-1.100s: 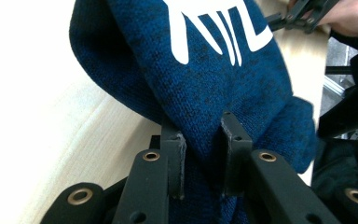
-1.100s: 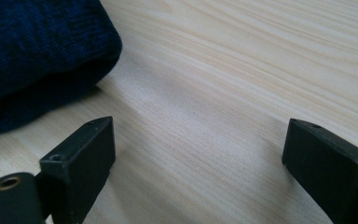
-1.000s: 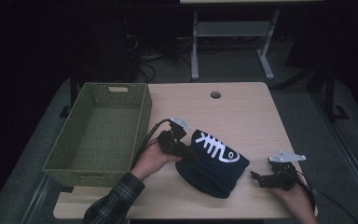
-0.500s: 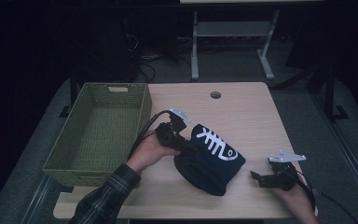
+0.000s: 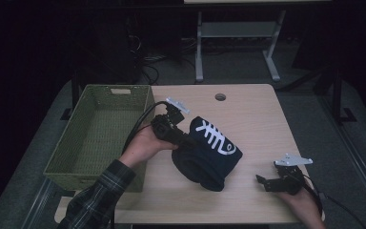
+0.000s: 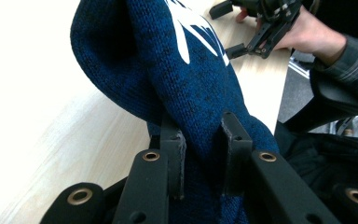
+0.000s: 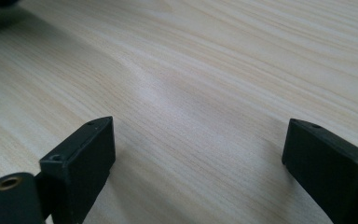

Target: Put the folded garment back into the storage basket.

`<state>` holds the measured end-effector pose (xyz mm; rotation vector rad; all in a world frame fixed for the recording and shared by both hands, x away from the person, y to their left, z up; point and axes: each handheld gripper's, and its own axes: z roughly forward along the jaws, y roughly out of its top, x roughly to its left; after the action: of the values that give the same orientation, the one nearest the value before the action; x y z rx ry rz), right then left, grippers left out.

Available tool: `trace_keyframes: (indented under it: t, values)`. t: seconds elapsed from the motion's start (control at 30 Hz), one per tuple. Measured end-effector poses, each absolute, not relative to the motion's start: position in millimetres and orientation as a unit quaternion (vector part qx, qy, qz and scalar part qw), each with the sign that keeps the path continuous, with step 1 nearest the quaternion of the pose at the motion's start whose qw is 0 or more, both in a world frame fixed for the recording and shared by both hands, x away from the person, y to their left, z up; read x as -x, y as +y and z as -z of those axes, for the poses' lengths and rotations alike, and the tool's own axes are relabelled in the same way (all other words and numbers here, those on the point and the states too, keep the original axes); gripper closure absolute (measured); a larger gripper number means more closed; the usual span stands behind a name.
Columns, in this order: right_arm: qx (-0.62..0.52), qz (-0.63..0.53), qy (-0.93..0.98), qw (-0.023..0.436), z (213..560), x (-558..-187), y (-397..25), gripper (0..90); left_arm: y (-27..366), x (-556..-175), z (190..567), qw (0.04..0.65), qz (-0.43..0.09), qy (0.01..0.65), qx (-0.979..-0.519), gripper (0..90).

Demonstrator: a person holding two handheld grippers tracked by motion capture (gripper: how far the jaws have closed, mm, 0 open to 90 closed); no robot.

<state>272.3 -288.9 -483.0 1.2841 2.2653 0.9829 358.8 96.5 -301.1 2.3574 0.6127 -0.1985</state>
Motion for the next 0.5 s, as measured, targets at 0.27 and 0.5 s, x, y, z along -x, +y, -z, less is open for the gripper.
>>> trace_keyframes:
  t: [0.27, 0.5]
  values:
    - [-0.454, -0.348, 0.801, 0.178, 483.0, -272.3, -288.9, 9.0, 119.0, -362.0, 282.0, 0.343, 0.069, 0.247, -0.904, 75.1]
    - [-0.454, -0.348, 0.801, 0.178, 483.0, -272.3, -288.9, 9.0, 140.8, -364.7, 265.4, 0.344, 0.069, 0.258, -0.900, 75.0]
